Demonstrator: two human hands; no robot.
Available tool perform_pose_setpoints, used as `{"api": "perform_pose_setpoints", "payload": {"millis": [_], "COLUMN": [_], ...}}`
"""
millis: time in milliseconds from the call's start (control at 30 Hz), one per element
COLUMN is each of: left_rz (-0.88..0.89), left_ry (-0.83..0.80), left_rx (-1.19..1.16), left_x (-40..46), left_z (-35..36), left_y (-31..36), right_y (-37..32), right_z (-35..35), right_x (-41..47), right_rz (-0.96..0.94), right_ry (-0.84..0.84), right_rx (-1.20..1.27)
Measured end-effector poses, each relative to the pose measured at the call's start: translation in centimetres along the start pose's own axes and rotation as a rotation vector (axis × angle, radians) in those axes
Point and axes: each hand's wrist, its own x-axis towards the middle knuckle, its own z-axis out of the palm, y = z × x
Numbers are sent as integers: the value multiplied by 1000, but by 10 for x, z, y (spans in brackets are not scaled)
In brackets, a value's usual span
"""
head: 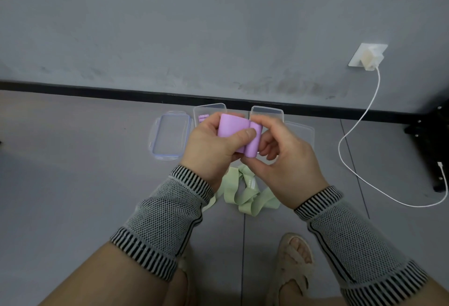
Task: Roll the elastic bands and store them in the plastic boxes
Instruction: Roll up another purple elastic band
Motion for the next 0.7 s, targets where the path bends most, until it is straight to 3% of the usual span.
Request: {"api": "perform_pose_setpoints", "payload": {"millis": [300, 700], "left_rz": [65, 5], "left_ry": [10, 46], "left_rx": [67, -143], "left_x": [-2, -2], "left_z": [3, 2], "left_y": [-5, -2], "right_y": [3, -1], "right_z": [-1, -4], "right_x": [2, 1], "right_rz": [-80, -120], "right_ry": [71, 108], "right_rx": [-96, -167]}}
